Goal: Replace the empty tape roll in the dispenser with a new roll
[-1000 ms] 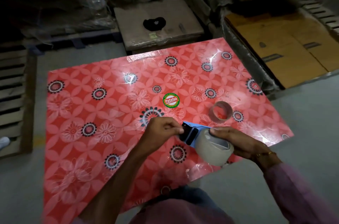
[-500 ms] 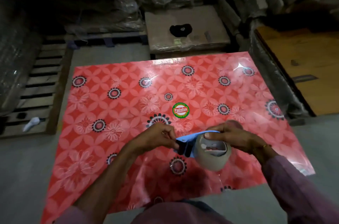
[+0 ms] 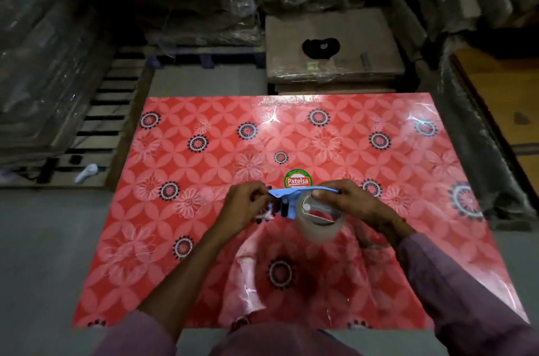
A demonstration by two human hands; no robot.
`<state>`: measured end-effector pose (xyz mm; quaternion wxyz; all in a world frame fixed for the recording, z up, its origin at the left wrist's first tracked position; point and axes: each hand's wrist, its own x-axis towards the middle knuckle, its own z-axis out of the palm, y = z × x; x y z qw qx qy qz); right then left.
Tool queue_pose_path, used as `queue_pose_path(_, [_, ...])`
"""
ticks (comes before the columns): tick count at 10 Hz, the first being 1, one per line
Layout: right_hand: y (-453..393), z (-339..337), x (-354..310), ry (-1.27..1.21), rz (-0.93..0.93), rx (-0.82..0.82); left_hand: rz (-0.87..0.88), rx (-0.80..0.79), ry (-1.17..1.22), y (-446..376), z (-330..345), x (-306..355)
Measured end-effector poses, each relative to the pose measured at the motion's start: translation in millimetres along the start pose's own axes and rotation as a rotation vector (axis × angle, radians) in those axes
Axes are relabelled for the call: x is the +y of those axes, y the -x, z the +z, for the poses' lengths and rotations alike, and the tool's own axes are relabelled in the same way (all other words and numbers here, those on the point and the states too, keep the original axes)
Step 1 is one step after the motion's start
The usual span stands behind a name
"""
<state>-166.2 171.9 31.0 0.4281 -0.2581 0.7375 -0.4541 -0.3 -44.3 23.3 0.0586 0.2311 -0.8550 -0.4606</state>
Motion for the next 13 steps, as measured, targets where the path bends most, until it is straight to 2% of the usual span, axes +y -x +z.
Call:
queue_pose_path(2, [-22.0, 5.8, 14.0, 0.137, -0.028, 0.084, -0.134, 0.087, -0.003, -15.5, 17.2, -14.7])
queue_pose_path(3, [-30.1, 8.8, 20.6, 0.249, -0.051, 0.133, -0.177, 0.092, 0.021, -21.8, 21.8, -19.8])
queue_pose_path(6, [-37.6, 6.8, 31.4, 0.325, -0.062, 0.168, -0.238, 0.06, 0.024, -37.5, 29.9, -21.1])
queue_pose_path(9, [-36.8, 12.1, 31.5, 0.363, -0.054, 0.237, -0.203, -0.012, -0.016, -34.5, 24.6, -18.4])
queue_pose_path(11, [-35.8, 16.1, 22.3, 0.413, 0.003, 0.243, -0.171, 0.055, -0.081, -33.0, 14.4, -18.6])
queue_pose_path(13, [-40.4, 11.6, -6.0, 0.493, -0.067, 0.376, -0.1, 0.164, -0.166, -43.9, -5.0, -2.9])
